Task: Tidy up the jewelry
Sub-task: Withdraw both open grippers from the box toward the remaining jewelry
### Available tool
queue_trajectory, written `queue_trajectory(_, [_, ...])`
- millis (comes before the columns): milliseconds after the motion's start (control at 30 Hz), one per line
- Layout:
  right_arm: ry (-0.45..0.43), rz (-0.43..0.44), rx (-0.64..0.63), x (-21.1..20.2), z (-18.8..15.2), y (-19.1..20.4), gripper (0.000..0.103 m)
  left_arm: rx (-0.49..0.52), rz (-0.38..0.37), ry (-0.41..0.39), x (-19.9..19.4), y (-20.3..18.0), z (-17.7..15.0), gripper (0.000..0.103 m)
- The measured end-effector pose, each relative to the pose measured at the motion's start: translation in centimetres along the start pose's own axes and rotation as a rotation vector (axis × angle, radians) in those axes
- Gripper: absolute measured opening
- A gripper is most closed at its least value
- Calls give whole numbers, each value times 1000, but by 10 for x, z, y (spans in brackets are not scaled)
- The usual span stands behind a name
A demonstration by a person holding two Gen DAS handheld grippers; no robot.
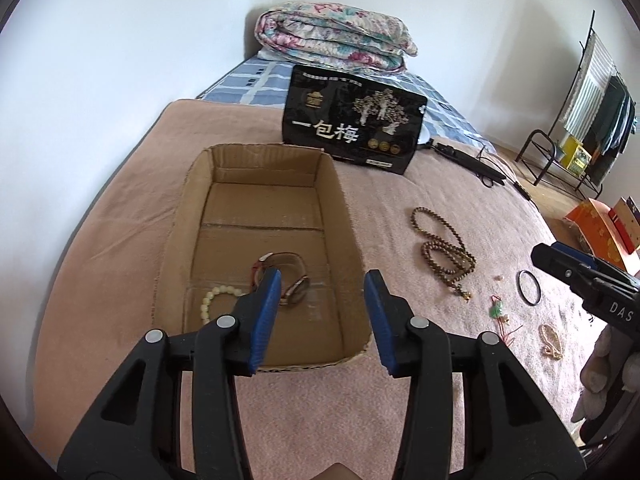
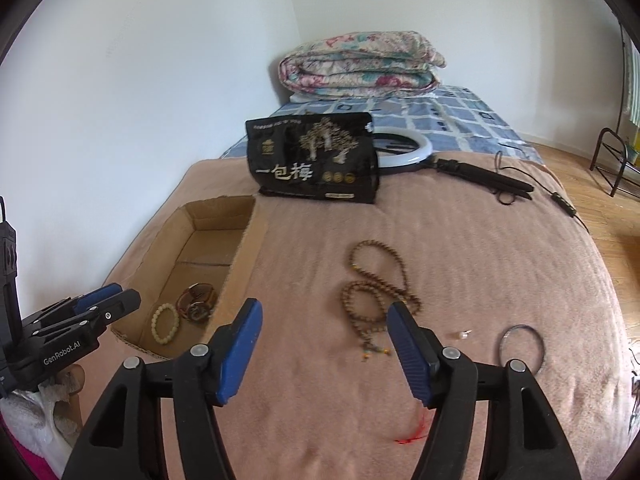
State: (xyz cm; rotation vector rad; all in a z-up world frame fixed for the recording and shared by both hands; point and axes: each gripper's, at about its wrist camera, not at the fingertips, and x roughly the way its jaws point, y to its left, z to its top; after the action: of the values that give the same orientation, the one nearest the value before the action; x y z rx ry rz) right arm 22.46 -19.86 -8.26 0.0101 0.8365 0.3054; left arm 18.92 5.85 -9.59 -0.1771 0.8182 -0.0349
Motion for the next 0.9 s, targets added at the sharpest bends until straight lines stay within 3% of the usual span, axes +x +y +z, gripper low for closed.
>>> queue_trajectory(467, [8,-81,42,-37,-16,-85,69,54,-62,35,17,-51,-1,44])
queue_trajectory(900, [63,-70,69,-44,-40,-127,68,80,-115,91,46,-97,0,44])
